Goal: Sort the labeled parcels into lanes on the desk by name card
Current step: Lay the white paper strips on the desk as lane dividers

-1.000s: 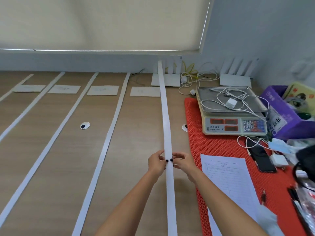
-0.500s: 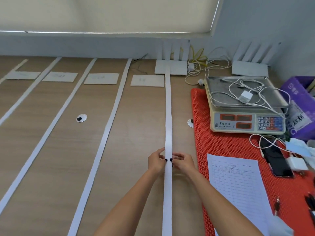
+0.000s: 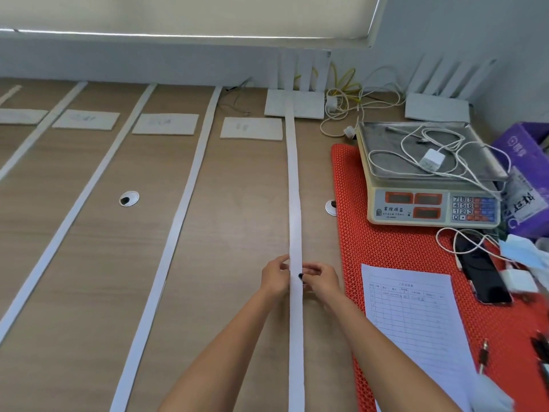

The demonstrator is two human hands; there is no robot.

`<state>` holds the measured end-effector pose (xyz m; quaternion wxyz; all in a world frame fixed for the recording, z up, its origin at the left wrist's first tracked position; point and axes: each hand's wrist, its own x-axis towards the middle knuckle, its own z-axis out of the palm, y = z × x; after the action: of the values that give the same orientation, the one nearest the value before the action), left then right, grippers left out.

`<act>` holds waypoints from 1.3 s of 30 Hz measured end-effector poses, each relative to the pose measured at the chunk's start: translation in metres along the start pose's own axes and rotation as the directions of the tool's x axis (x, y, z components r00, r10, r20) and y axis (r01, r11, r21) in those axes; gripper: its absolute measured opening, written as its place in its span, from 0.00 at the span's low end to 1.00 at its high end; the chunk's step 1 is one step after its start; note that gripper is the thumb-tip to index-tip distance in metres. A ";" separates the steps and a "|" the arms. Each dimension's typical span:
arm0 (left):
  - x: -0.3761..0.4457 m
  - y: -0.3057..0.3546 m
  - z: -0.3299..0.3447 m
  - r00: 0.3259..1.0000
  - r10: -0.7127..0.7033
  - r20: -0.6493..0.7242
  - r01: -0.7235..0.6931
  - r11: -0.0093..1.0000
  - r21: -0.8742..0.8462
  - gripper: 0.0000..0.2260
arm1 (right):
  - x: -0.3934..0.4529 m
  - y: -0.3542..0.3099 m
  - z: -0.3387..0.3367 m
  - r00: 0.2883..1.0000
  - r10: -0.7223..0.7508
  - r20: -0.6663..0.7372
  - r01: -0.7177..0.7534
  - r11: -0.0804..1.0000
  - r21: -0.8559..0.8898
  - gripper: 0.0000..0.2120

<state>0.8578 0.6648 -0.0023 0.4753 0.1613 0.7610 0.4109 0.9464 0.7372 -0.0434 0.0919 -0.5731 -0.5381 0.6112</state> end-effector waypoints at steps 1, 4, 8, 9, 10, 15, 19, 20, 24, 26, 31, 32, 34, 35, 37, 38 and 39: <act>0.001 -0.001 0.000 1.000 -0.004 -0.005 0.004 1.000 -0.003 0.20 | 0.001 0.001 0.001 1.000 0.004 -0.001 -0.004 1.000 0.002 0.15; 0.002 -0.005 0.000 1.000 -0.017 -0.005 0.017 1.000 -0.007 0.20 | 0.001 0.006 0.003 1.000 0.018 -0.001 -0.017 1.000 0.008 0.14; 0.004 -0.009 -0.001 1.000 -0.028 -0.004 0.028 1.000 0.009 0.20 | 0.000 0.010 0.006 0.999 0.035 0.008 -0.035 0.999 0.025 0.13; 0.005 -0.009 -0.001 0.999 -0.032 -0.005 0.032 0.999 0.006 0.20 | 0.001 0.010 0.006 0.999 0.032 0.005 -0.032 0.999 0.016 0.13; 0.006 -0.008 -0.001 0.999 -0.036 -0.005 0.036 0.999 0.001 0.20 | 0.003 0.008 0.006 1.000 0.026 0.001 -0.026 1.000 0.009 0.13; 0.010 -0.004 0.001 0.999 -0.039 0.014 0.038 0.999 0.027 0.19 | 0.007 0.004 0.002 1.000 0.007 -0.026 -0.008 1.000 -0.021 0.13; 0.011 -0.004 0.006 0.999 -0.033 0.038 0.031 0.998 0.045 0.19 | 0.006 0.006 -0.005 0.999 -0.003 -0.036 0.000 0.998 -0.064 0.14; 0.011 -0.005 0.007 0.999 -0.034 0.041 0.033 0.998 0.045 0.19 | 0.006 0.006 -0.006 0.999 -0.006 -0.041 0.003 0.997 -0.073 0.14; 0.011 -0.006 0.010 0.998 -0.031 0.049 0.028 0.998 0.052 0.17 | 0.008 0.008 -0.009 0.998 -0.012 -0.055 0.005 0.993 -0.118 0.14; 0.011 -0.006 0.012 0.998 -0.028 0.047 0.025 0.998 0.062 0.17 | 0.009 0.008 -0.010 0.998 -0.020 -0.059 0.012 0.990 -0.138 0.13; 0.012 -0.008 0.011 1.000 0.001 0.007 -0.002 0.989 0.148 0.19 | 0.006 0.007 -0.015 0.990 -0.077 -0.116 0.052 0.977 -0.207 0.14; 0.011 -0.008 0.009 1.000 0.005 0.000 -0.005 0.987 0.158 0.20 | 0.005 0.006 -0.017 0.988 -0.085 -0.127 0.057 0.977 -0.205 0.14; 0.009 -0.006 0.005 1.000 0.015 -0.019 -0.012 0.987 0.163 0.20 | -0.001 0.003 -0.019 0.986 -0.089 -0.138 0.061 0.979 -0.197 0.14; 0.006 -0.003 0.002 0.999 0.024 -0.029 -0.019 0.987 0.160 0.20 | -0.004 0.000 -0.020 0.986 -0.093 -0.136 0.066 0.979 -0.191 0.14; -0.001 0.003 -0.005 0.997 0.056 -0.050 -0.047 0.986 0.161 0.20 | -0.014 -0.007 -0.021 0.986 -0.114 -0.122 0.091 0.978 -0.185 0.14; -0.006 0.007 -0.010 0.995 0.078 -0.060 -0.067 0.983 0.169 0.20 | -0.019 -0.011 -0.021 0.986 -0.125 -0.111 0.103 0.977 -0.185 0.14; -0.011 0.011 -0.015 0.992 0.102 -0.068 -0.089 0.980 0.176 0.19 | -0.026 -0.016 -0.020 0.986 -0.136 -0.101 0.116 0.977 -0.180 0.14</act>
<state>0.8493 0.6576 0.0164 0.4097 0.2223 0.8029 0.3717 0.9628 0.7361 -0.0112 0.1103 -0.5771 -0.6185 0.5217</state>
